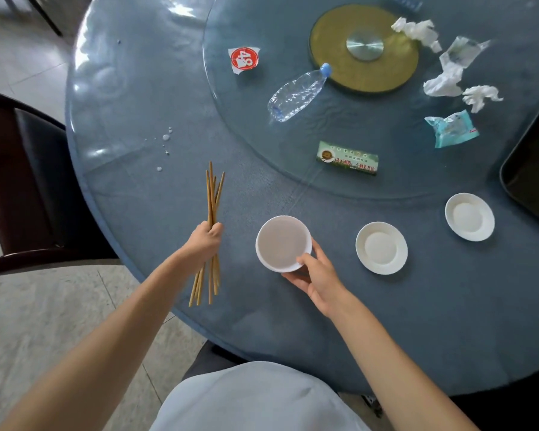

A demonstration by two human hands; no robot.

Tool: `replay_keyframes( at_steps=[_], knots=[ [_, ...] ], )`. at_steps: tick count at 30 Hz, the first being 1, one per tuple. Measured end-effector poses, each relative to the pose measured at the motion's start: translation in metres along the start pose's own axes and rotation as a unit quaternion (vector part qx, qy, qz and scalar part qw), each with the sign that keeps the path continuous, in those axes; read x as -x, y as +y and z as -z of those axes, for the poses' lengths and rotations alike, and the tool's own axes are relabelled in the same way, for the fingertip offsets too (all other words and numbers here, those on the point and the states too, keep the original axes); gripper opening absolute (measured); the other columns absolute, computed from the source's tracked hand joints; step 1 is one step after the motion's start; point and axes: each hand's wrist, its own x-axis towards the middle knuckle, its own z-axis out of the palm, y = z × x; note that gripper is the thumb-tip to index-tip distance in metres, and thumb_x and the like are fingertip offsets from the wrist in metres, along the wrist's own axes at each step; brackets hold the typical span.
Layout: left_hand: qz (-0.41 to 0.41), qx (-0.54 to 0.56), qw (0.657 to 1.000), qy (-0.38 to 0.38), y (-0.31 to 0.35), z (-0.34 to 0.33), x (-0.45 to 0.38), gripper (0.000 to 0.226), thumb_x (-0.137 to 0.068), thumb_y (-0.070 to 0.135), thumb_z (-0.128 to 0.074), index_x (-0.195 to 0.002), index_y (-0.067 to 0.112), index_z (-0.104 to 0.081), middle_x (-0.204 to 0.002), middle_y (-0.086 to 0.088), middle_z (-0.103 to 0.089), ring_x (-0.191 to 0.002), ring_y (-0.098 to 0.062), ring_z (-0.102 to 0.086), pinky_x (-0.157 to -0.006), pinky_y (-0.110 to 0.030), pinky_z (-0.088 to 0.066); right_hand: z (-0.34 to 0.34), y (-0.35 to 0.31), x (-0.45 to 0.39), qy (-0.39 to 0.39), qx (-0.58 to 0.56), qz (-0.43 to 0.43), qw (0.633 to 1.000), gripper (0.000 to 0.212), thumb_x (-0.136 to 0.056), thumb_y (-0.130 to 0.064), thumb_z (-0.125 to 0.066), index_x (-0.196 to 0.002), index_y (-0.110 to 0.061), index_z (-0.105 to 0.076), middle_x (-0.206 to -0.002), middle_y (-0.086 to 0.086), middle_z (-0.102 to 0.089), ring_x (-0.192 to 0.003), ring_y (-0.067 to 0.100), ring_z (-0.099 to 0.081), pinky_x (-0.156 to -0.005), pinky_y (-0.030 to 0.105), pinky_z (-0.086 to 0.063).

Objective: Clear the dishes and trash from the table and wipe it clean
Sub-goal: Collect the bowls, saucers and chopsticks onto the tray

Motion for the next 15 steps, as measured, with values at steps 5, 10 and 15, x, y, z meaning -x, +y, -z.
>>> replay_keyframes(
  at_steps=[5,10,15],
  knots=[
    [0.010,0.196,0.980,-0.015,0.006,-0.015,0.025,0.015,-0.095,0.017,-0.037,-0.080,0.014,-0.041,-0.072,-0.005,-0.045,-0.063,-0.024,-0.052,-0.068,-0.037,-0.043,0.021,0.002,0.021,0.000,-0.010,0.019,1.000,0.056,-0.098,0.000,-0.049,-0.143,-0.034,-0.054,-0.133,0.006,-0.063,-0.107,0.022,-0.070,-0.095,0.046,-0.060],
    [-0.003,0.312,0.949,-0.042,0.018,-0.043,0.055,0.023,-0.097,0.008,-0.034,-0.077,0.019,-0.038,-0.060,0.001,-0.037,-0.047,-0.015,-0.038,-0.054,-0.032,-0.047,0.051,0.008,0.044,-0.002,-0.037,0.042,0.998,0.056,-0.097,0.000,-0.048,-0.142,-0.032,-0.055,-0.132,0.006,-0.064,-0.107,0.024,-0.070,-0.090,0.039,-0.062],
    [-0.057,0.274,0.958,-0.064,0.015,-0.070,0.091,0.036,-0.105,0.023,-0.046,-0.073,0.024,-0.032,-0.054,0.006,-0.027,-0.041,-0.009,-0.025,-0.040,-0.023,-0.028,0.087,0.026,0.078,0.007,-0.084,0.064,0.994,0.054,-0.097,0.001,-0.047,-0.138,-0.032,-0.059,-0.132,0.006,-0.063,-0.112,0.028,-0.068,-0.084,0.036,-0.063]
  ],
)
